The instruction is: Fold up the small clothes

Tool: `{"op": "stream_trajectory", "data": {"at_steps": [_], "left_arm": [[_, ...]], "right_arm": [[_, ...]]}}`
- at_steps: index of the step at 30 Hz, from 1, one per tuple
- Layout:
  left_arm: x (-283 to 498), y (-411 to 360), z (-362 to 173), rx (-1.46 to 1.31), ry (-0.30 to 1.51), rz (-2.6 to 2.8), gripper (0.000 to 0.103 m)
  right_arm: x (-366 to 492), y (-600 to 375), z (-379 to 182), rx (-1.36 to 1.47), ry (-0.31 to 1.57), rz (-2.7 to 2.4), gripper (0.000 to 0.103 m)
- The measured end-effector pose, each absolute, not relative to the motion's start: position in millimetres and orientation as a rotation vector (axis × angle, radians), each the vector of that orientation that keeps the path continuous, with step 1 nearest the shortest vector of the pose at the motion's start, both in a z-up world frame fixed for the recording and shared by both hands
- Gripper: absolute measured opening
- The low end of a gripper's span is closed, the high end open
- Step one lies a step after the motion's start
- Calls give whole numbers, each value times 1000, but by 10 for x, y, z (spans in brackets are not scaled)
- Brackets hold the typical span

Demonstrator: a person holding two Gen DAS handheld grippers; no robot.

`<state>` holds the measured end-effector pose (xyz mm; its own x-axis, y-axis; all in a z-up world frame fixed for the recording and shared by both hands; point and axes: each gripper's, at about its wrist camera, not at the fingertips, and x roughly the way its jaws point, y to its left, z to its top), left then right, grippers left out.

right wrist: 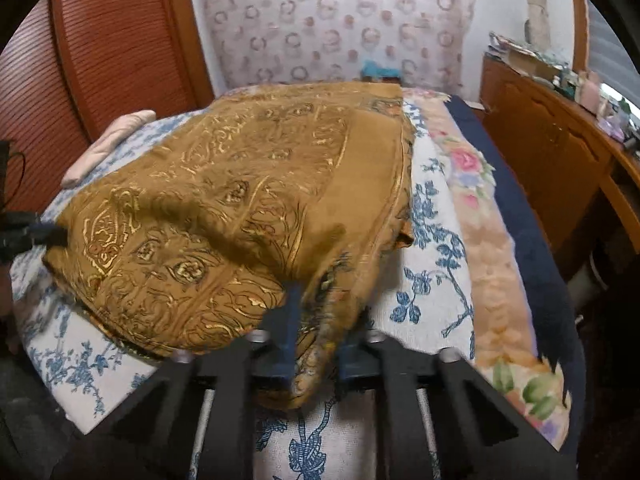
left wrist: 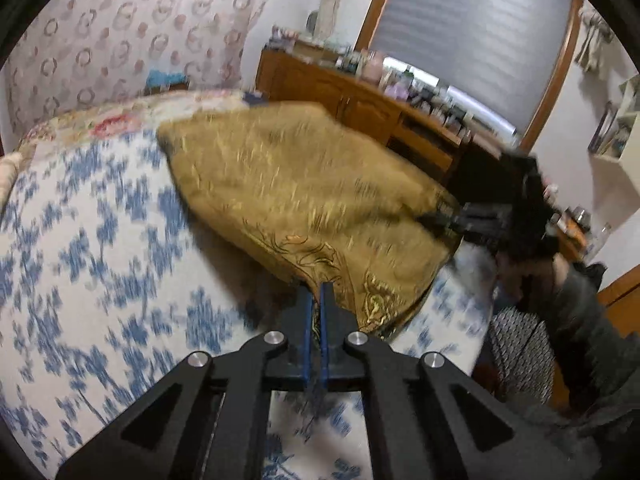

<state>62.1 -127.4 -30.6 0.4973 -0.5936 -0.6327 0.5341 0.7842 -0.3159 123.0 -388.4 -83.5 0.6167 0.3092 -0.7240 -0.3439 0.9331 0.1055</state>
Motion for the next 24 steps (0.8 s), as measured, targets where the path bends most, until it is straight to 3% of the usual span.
{"op": "stream_trajectory", "data": {"at_steps": [11, 19, 24], "left_arm": [[1570, -1120, 316, -173, 667, -620, 0], [2460, -1030, 167, -134, 702, -484, 0], [2862, -1024, -79, -129, 771, -443, 0]], "right_arm": [[1747, -4019, -36, 129, 663, 472, 4], [2762, -3925, 68, 159, 706, 408, 5], [3146, -3877, -32, 154, 774, 372, 15]]}}
